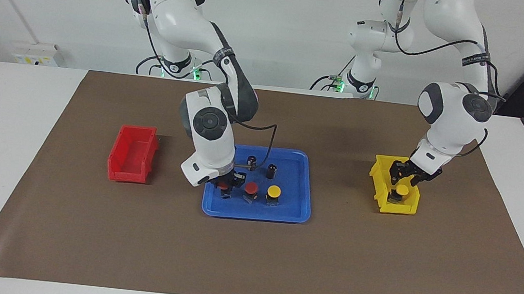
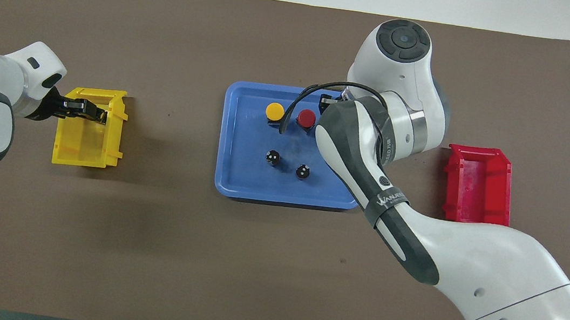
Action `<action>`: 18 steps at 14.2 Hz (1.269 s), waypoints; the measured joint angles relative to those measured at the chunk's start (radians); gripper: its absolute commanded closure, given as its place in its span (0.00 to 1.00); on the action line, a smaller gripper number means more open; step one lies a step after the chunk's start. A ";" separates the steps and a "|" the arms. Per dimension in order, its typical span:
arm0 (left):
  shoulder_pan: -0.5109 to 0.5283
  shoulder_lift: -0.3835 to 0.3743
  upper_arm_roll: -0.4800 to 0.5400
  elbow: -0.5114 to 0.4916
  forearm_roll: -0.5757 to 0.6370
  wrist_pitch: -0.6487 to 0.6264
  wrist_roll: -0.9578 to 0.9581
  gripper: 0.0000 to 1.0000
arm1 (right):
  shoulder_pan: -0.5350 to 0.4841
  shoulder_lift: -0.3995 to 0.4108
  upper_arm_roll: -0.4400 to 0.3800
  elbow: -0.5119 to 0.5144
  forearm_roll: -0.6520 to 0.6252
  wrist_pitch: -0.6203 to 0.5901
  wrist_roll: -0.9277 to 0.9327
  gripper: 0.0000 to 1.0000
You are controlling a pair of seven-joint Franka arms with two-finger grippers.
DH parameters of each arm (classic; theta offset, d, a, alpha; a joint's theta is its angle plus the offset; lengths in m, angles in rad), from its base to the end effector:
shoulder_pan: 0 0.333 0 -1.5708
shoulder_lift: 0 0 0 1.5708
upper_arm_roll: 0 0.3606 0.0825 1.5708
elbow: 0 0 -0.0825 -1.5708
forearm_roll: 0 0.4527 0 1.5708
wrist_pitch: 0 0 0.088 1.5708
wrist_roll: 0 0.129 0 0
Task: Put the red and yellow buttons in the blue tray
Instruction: 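Grasp the second yellow button with the left gripper while the right gripper withdraws, then carry the yellow button into the blue tray with the left gripper and release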
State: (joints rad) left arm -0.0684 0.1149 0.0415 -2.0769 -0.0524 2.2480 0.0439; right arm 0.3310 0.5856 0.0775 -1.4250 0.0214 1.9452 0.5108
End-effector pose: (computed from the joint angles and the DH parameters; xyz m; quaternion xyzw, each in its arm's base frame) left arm 0.6343 -0.0198 0.3617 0.9992 -0.0197 0.0283 0.0183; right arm 0.7303 0.3069 0.3365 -0.9971 0.0610 0.0425 0.0140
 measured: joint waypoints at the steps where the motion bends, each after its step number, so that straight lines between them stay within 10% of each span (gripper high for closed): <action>1: -0.001 0.000 0.000 0.000 0.000 0.003 0.000 0.34 | 0.000 -0.002 0.000 0.001 -0.010 0.000 0.000 0.00; 5: -0.004 0.011 -0.005 -0.007 0.000 0.025 -0.011 0.45 | -0.009 -0.054 -0.003 0.022 -0.031 -0.012 0.000 0.00; 9: -0.010 0.032 -0.009 -0.007 0.000 0.064 -0.037 0.94 | -0.125 -0.237 -0.009 0.033 -0.034 -0.216 -0.094 0.00; 18: -0.201 0.044 -0.012 0.408 0.009 -0.321 -0.362 0.98 | -0.378 -0.531 -0.044 -0.003 -0.036 -0.563 -0.425 0.00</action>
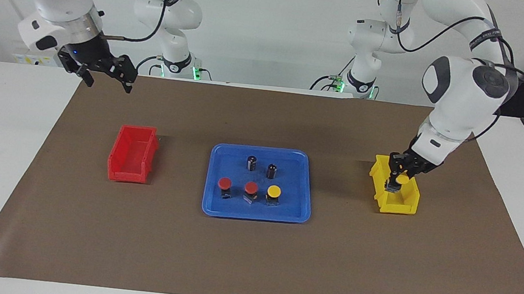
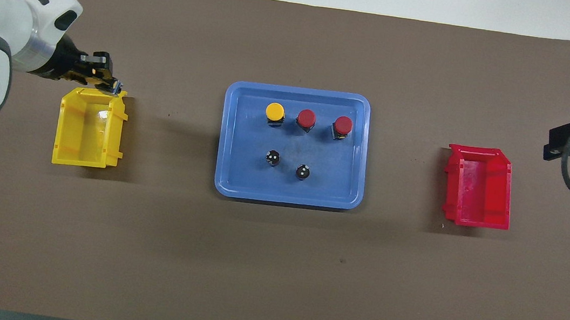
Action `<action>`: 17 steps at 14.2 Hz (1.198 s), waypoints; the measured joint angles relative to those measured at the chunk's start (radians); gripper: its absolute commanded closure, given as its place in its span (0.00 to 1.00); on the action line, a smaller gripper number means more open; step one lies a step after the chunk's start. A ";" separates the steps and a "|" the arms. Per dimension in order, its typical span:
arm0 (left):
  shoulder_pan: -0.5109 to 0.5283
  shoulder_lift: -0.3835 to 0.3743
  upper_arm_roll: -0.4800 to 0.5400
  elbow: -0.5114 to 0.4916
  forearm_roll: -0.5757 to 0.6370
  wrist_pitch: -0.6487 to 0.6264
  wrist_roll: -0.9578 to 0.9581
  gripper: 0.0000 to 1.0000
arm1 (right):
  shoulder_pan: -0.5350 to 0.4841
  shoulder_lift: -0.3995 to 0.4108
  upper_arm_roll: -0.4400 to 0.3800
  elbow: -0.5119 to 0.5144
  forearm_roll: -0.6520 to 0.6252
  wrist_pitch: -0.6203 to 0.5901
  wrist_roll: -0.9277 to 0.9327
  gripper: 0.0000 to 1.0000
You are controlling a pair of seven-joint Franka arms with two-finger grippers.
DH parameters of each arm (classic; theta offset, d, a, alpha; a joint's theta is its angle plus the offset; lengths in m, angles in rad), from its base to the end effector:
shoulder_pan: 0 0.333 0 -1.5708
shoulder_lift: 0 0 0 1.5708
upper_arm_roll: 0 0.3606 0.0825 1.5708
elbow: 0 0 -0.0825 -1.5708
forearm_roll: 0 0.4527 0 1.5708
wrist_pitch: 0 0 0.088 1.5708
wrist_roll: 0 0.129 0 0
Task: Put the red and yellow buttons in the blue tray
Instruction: 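Carry the yellow button into the blue tray with the left gripper and release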
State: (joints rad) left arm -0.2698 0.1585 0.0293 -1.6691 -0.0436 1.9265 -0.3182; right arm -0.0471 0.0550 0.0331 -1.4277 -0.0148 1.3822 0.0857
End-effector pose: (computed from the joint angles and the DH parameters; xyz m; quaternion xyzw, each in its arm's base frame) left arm 0.6762 -0.1711 0.5213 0.9976 0.0451 0.0424 0.0314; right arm 0.6204 -0.0115 0.6734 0.9974 -0.0508 -0.0500 0.0082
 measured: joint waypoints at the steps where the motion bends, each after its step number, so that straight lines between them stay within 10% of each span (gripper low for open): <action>1: -0.053 0.011 -0.002 0.016 0.002 0.003 -0.075 0.98 | 0.000 -0.010 -0.017 -0.015 -0.013 -0.014 -0.023 0.00; 15: -0.309 0.309 0.001 0.031 0.009 0.301 -0.382 0.98 | 0.012 -0.061 -0.110 -0.150 -0.047 0.045 -0.131 0.00; 17: -0.309 0.309 0.003 0.038 0.009 0.305 -0.382 0.74 | 0.018 -0.063 -0.109 -0.150 -0.047 0.046 -0.131 0.00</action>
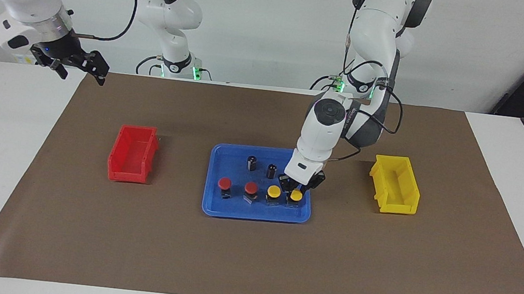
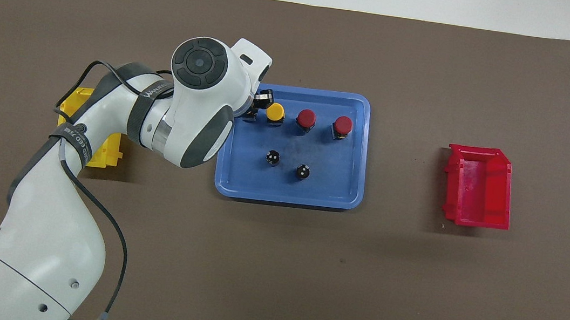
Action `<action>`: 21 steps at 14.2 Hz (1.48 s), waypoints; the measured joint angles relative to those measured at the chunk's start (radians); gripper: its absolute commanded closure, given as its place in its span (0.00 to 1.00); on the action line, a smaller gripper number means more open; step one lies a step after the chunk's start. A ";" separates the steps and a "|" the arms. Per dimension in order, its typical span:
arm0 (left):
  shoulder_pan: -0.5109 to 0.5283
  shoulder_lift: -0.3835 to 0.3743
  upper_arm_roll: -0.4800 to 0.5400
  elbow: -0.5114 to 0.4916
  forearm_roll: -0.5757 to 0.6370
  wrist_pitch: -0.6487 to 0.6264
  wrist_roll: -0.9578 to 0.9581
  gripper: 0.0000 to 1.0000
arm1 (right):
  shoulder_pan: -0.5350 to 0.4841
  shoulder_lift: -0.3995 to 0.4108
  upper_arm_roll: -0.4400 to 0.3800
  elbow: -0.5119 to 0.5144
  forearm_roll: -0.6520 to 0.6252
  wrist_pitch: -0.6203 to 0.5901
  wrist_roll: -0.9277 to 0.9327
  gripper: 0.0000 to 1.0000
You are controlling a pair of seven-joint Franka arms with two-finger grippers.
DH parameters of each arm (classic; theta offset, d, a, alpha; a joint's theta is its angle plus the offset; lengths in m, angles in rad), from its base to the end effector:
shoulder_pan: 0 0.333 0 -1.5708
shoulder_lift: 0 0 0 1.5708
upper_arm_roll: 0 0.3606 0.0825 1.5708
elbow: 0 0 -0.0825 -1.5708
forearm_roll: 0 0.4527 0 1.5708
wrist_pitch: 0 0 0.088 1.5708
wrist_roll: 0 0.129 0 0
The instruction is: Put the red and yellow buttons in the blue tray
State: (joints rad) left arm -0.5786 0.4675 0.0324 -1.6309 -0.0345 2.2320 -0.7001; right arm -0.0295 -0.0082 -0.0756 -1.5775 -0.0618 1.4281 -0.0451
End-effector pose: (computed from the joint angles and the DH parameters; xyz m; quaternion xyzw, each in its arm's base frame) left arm 0.6584 -0.4055 0.3451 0.9942 0.0841 0.0502 0.0448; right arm 0.5968 -0.0719 0.6376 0.9965 -0.0321 -0.0726 0.0251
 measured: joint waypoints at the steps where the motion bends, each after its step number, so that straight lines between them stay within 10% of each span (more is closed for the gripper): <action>1: 0.000 0.000 0.002 0.001 0.000 0.003 0.000 0.41 | 0.005 0.000 0.001 0.000 0.000 0.000 0.000 0.00; 6: 0.000 0.001 0.012 0.004 0.007 0.007 0.000 0.03 | 0.015 0.007 0.001 -0.012 0.000 0.000 0.000 0.00; 12: 0.029 -0.042 0.067 0.142 0.059 -0.262 0.042 0.00 | 0.015 0.004 0.001 -0.014 0.000 0.002 0.000 0.00; 21: 0.437 -0.367 0.095 0.122 0.056 -0.688 0.583 0.00 | 0.015 -0.009 0.002 -0.014 0.000 0.003 0.000 0.00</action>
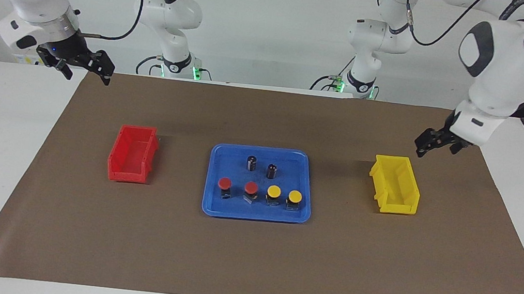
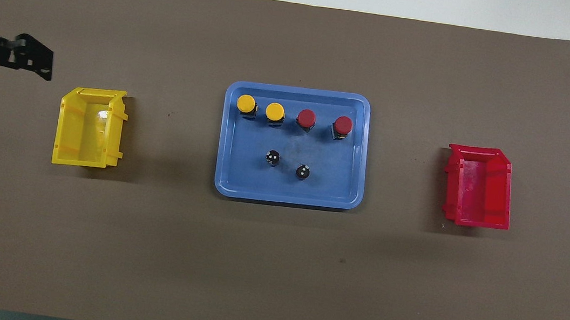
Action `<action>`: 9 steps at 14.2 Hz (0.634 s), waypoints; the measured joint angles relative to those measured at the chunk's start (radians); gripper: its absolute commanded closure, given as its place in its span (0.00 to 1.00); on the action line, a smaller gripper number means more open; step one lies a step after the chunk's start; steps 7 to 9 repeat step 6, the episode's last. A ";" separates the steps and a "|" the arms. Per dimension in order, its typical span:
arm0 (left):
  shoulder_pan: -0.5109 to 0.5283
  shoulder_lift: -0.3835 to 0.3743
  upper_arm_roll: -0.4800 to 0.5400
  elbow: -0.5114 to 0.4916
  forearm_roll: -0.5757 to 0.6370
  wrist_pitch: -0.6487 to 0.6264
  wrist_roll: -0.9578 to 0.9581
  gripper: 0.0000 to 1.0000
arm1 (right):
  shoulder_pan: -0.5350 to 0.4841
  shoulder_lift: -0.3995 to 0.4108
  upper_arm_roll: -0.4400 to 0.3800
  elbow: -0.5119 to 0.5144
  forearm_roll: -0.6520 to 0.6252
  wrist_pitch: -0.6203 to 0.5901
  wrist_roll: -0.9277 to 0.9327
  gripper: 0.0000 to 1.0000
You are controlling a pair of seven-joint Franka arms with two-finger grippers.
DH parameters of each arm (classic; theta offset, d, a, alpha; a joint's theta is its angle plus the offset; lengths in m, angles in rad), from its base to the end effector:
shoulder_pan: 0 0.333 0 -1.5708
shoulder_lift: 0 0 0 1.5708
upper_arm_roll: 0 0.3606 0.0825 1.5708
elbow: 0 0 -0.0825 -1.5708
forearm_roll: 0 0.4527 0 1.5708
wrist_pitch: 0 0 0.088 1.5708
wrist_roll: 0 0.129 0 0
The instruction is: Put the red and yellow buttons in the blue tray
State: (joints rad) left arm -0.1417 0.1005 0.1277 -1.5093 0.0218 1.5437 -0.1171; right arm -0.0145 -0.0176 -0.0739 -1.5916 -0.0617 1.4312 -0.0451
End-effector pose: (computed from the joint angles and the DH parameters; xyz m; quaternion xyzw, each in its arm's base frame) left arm 0.6528 -0.0103 0.6143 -0.9980 -0.0513 0.0314 0.0194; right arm 0.5947 -0.0618 0.6361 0.9967 -0.0236 -0.0732 0.0253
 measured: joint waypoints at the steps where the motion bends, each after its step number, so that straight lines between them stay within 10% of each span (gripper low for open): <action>1: 0.022 -0.025 0.000 -0.004 -0.007 -0.021 0.038 0.00 | 0.000 0.000 0.000 0.000 0.000 0.000 0.000 0.00; 9: 0.046 -0.093 0.000 -0.048 -0.009 -0.072 0.119 0.00 | 0.000 0.000 0.000 0.000 0.000 0.000 0.000 0.00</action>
